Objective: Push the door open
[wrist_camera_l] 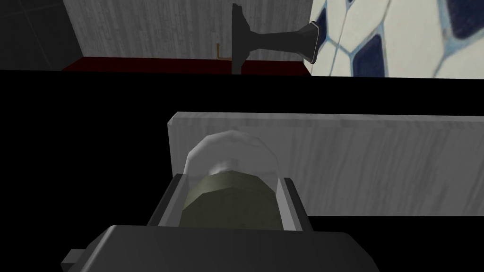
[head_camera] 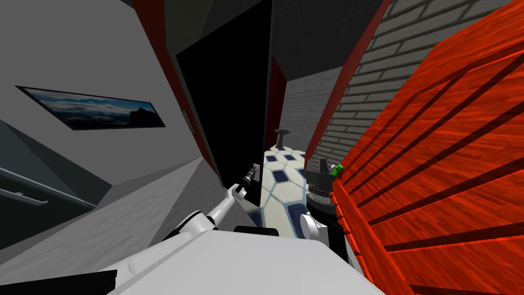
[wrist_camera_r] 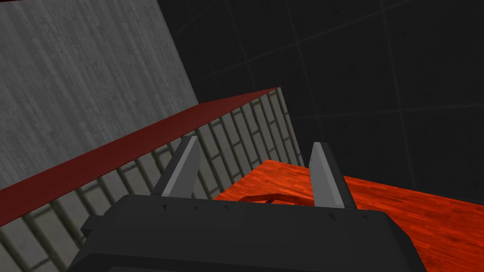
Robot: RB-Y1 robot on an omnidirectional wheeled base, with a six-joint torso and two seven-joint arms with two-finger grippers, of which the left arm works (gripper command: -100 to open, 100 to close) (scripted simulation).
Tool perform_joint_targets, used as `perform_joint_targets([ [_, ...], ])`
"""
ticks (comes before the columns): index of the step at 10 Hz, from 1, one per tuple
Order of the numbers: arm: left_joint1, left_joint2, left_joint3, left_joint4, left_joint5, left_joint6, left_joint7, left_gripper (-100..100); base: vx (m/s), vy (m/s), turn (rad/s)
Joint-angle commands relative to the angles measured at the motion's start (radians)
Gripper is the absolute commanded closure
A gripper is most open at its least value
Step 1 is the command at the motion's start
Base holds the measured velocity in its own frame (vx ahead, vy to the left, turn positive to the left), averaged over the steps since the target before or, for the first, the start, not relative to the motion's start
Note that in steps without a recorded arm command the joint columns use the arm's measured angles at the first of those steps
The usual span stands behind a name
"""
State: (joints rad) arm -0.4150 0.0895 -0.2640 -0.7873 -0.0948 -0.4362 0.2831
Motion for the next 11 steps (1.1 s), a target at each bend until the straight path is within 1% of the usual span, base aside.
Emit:
perform_joint_targets([
  [1,-0.024,0.002,0.021,0.042,0.004,-0.022,-0.009,100,0.017,-0.008,-0.013],
  [2,-0.024,0.002,0.021,0.042,0.004,-0.022,-0.009,100,-0.004,0.012,-0.003],
  [3,-0.024,0.004,0.038,0.044,0.008,-0.021,-0.017,100,0.055,-0.066,0.045],
  [6,-0.022,0.009,0.070,0.048,0.016,-0.020,-0.032,100,0.119,-0.160,0.097],
  [7,-0.022,0.009,0.070,0.048,0.016,-0.020,-0.032,100,0.084,-0.098,0.009],
  [8,-0.022,0.011,0.094,0.051,0.022,-0.018,-0.043,100,0.104,-0.136,0.049],
  [10,-0.021,0.012,0.110,0.053,0.025,-0.018,-0.050,100,0.138,-0.155,0.070],
  [11,-0.021,0.013,0.125,0.054,0.029,-0.017,-0.056,100,0.123,-0.107,0.056],
])
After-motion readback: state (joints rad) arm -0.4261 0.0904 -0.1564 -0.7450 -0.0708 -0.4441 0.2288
